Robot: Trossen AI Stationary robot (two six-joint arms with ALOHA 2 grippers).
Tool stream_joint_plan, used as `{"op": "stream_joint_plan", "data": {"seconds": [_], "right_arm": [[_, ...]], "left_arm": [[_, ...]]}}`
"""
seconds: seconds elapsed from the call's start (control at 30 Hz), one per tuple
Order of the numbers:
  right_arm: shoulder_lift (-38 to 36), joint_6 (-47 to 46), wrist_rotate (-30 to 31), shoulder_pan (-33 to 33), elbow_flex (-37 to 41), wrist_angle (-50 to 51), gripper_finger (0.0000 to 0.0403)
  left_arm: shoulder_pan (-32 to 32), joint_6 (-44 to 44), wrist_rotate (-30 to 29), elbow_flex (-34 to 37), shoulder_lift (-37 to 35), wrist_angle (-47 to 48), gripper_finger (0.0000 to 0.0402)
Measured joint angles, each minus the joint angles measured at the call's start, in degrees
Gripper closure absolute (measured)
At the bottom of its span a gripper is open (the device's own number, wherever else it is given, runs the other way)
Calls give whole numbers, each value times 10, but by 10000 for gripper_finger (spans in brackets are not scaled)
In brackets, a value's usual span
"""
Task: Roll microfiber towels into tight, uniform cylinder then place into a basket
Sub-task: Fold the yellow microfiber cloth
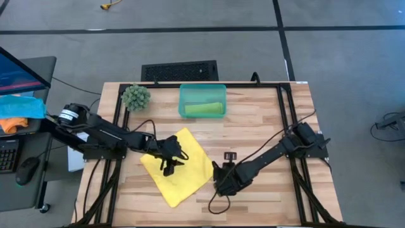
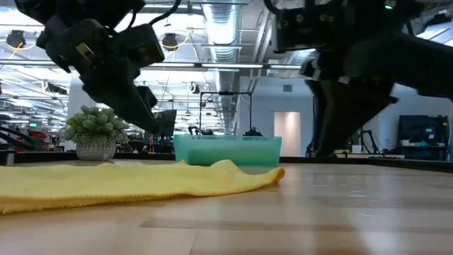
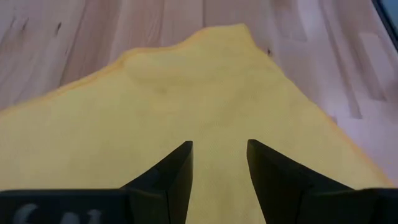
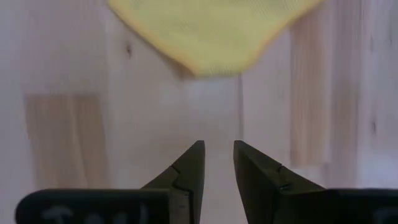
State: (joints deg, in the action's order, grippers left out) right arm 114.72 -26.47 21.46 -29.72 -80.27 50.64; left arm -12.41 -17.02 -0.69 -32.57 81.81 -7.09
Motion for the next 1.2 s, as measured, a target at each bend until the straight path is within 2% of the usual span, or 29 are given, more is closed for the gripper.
{"op": "stream_joint_plan", "data": {"seconds": [0.13,0.23,0.4,0.63,0.83,1.0,1.1,1.2], "right_arm": [[0,-32,46,-10,0,55,294],[0,-46,79,-12,0,100,294],[-19,-61,88,-4,5,152,295],[-109,-74,156,2,72,130,295],[-202,-96,162,1,169,56,295],[-243,-96,161,2,222,-2,295],[-252,-96,161,6,234,-6,295],[-252,-96,163,6,234,-8,295]], "left_arm": [[18,11,11,-6,21,-3,258],[37,25,41,-22,53,0,258],[52,77,77,-76,127,4,258],[44,103,84,-158,195,70,258],[43,104,81,-198,240,74,258],[67,46,37,-219,259,76,258],[89,-19,10,-222,260,74,258],[104,-106,-47,-221,260,64,258]]}}
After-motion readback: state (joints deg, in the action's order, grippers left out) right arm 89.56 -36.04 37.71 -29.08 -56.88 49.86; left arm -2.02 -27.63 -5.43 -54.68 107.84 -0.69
